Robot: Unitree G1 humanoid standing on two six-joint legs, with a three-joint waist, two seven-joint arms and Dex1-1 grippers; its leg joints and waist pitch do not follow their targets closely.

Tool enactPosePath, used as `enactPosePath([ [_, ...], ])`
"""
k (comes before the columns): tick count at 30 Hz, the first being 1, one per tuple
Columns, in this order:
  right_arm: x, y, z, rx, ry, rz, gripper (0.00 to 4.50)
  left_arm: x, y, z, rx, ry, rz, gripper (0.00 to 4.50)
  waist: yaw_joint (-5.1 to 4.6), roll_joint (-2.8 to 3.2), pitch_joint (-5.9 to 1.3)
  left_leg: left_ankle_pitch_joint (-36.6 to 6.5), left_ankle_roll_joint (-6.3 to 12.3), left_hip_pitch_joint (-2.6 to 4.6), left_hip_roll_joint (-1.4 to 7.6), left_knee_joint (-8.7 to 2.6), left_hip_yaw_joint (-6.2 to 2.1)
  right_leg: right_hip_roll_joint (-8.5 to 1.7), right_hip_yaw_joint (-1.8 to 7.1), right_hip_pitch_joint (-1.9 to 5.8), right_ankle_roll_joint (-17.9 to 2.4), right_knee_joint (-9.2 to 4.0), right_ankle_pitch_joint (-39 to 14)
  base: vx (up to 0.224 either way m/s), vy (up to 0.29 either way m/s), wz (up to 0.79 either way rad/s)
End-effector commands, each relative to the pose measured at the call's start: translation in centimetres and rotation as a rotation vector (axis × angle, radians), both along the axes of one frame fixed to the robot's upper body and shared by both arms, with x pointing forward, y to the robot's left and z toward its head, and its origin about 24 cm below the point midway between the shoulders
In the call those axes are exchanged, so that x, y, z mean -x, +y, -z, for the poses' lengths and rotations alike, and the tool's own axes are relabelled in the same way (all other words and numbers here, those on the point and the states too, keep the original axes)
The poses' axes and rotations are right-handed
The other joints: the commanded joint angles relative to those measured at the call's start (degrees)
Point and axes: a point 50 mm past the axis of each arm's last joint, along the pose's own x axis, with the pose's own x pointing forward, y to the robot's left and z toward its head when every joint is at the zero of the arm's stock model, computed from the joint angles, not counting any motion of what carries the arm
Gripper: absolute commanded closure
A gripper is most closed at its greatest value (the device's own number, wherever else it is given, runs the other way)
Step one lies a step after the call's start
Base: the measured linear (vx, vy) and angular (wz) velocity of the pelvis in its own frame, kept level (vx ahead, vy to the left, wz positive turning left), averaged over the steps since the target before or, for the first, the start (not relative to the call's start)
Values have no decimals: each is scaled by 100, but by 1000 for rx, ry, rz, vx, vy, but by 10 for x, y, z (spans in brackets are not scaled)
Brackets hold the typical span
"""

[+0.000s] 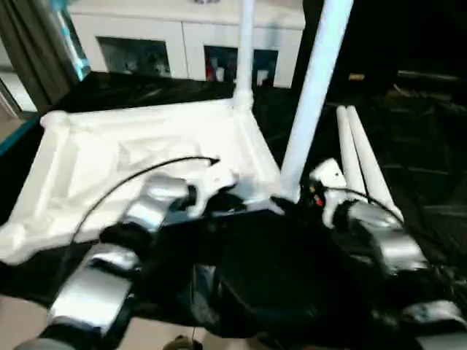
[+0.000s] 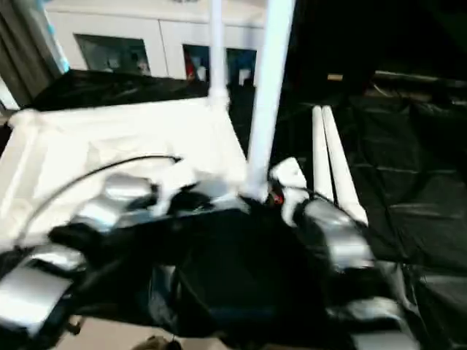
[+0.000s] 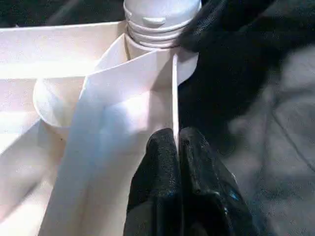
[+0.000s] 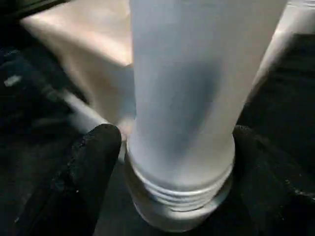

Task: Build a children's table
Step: Rotate leg to tighten

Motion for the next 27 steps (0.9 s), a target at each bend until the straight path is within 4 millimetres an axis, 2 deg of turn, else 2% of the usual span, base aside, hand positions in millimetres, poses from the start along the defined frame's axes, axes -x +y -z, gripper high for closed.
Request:
enactPosePath([
  [1,9,12,-2,-18,27,-148,82,6,-10,-7,47,-5,117,450,20,-55,-405,-1051,527,183,401,-369,-211,-418,249,255,-1553,-362,-498,0,0,0],
  [2,10,9,-3,-15,35,-172,82,7,-5,-7,41,4,137,450,15,-48,-393,-1130,489,187,411,-381,-210,-413,254,233,-1558,-371,-593,0,0,0],
  [3,11,8,-4,-13,39,-184,82,8,-3,-8,39,6,146,450,30,-41,-390,-1255,420,219,414,-387,-207,-413,257,213,-1560,-393,-733,0,0,0],
  [6,12,7,-6,-9,44,-198,82,9,0,-9,37,8,156,450,31,-34,-374,-1478,216,240,431,-424,-215,-424,268,193,-1528,-410,-997,0,0,0],
  [9,12,9,-7,-5,53,-220,104,10,3,-10,33,11,163,450,33,-51,-375,-1503,123,229,422,-435,-224,-430,273,205,-1463,-409,-1083,0,0,0],
  [16,17,12,-3,12,77,-259,158,11,4,-11,39,15,164,450,37,-69,-395,-1178,250,200,404,-399,-213,-427,267,222,-1491,-367,-732,0,0,0],
  [22,21,14,3,11,103,-239,177,8,3,-12,49,5,130,450,44,-75,-387,-1249,240,212,405,-397,-211,-432,268,213,-1470,-390,-896,0,0,0],
  [24,18,14,9,17,99,-151,178,3,-1,-12,50,-13,61,450,37,-72,-381,-1302,203,216,407,-407,-216,-429,270,207,-1443,-401,-989,0,0,0],
  [27,9,14,19,12,99,41,180,-7,-9,-13,58,-46,-54,450,3,-75,-369,-1509,39,247,393,-424,-228,-442,281,167,-1381,-447,-1337,0,0,0],
])
